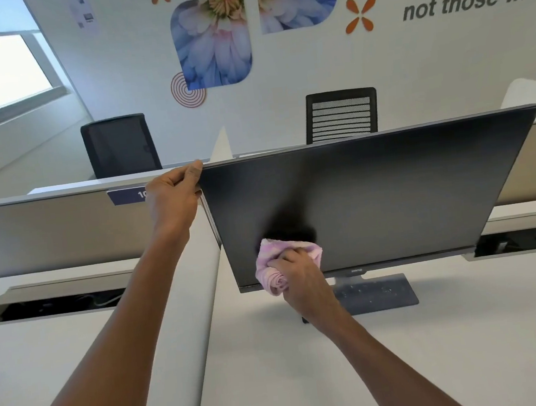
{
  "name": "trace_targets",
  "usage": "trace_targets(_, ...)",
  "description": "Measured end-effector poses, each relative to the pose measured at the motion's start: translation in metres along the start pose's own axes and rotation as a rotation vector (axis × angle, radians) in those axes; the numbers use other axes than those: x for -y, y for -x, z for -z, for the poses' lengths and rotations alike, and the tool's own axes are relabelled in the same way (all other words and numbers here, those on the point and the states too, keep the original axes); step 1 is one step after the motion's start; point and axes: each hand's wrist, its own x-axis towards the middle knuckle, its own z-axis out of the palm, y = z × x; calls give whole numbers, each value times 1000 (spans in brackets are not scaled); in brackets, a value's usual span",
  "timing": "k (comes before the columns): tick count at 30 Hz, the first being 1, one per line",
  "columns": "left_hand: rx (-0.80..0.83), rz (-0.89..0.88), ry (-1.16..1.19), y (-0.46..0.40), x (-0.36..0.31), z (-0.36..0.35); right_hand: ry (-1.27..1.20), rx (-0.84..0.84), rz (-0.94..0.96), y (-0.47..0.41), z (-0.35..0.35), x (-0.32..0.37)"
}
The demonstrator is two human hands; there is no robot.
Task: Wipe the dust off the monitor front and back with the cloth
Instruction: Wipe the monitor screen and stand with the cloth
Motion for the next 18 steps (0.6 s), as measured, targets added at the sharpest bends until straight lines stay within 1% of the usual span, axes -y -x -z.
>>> trace_targets(3, -2, 6, -7, -1, 0, 2, 11, 117, 31, 6, -18, 3)
trace_targets(4, 1, 7, -3, 0, 1, 2, 18, 134, 32, 11, -23, -1)
trace_targets(6, 1, 8, 6, 0, 1, 3, 24, 119, -11, 21, -25, -10)
trace_targets(8, -2, 4, -1, 1, 1, 2, 32, 55, -71, 24, -19, -13)
trace_targets(10, -5, 2, -8, 0, 1, 1, 49, 7, -76, 20, -14, -7)
trace_targets(12, -3, 3, -10, -1, 3, 0, 42, 1, -67, 9, -14, 7)
trace_targets(14, -1, 7, -18, -3, 4, 1, 23, 57, -41, 0, -20, 19)
trace_targets(16, 10, 10, -22, -4, 5, 3, 31, 171, -6, 1, -32, 23)
trace_targets(18, 20, 13, -23, -5, 5, 5, 58, 257, -17, 9, -44, 20)
